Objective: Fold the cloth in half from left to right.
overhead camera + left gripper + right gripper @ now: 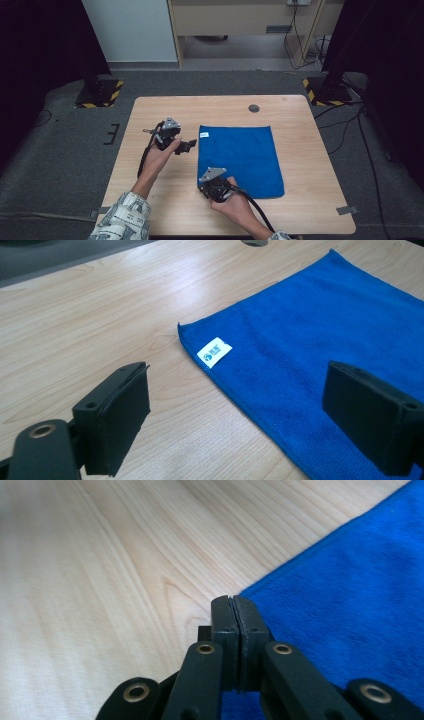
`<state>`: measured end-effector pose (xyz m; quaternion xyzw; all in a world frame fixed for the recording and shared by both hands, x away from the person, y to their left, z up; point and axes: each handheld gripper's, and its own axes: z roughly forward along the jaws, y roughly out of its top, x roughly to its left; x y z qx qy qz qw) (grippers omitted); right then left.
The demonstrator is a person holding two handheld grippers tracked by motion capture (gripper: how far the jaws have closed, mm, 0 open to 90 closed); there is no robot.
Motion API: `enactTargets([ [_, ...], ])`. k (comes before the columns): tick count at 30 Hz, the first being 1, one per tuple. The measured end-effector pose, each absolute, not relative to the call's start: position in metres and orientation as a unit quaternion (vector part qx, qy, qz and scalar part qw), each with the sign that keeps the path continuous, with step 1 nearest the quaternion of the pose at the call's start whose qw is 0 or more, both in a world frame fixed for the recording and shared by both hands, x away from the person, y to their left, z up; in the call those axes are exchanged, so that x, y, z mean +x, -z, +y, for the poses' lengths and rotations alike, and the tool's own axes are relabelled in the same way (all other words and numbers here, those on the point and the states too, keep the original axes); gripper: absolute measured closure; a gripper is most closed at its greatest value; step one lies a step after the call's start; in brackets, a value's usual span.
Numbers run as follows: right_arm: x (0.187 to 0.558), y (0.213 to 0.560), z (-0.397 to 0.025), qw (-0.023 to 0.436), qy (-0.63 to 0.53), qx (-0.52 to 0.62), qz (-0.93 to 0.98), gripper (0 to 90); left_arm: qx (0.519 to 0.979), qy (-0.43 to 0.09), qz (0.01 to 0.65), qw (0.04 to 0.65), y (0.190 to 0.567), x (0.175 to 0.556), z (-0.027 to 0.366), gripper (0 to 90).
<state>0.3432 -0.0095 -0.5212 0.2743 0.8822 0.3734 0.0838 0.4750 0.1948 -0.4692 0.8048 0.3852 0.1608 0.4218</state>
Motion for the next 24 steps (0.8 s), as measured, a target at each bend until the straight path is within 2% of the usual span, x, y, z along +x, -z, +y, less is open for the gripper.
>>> enactTargets([
  [7, 0.337, 0.519, -0.005, 0.061, -0.391, 0.269, 0.878, 89.2, 0.796, -0.162, 0.391, 0.433, 0.474, 0.484, 0.192, 13.9],
  [24, 0.321, 0.516, 0.019, 0.028, -0.406, 0.245, 0.880, 89.2, 0.809, -0.177, 0.403, 0.390, 0.496, 0.513, 0.180, 26.4],
])
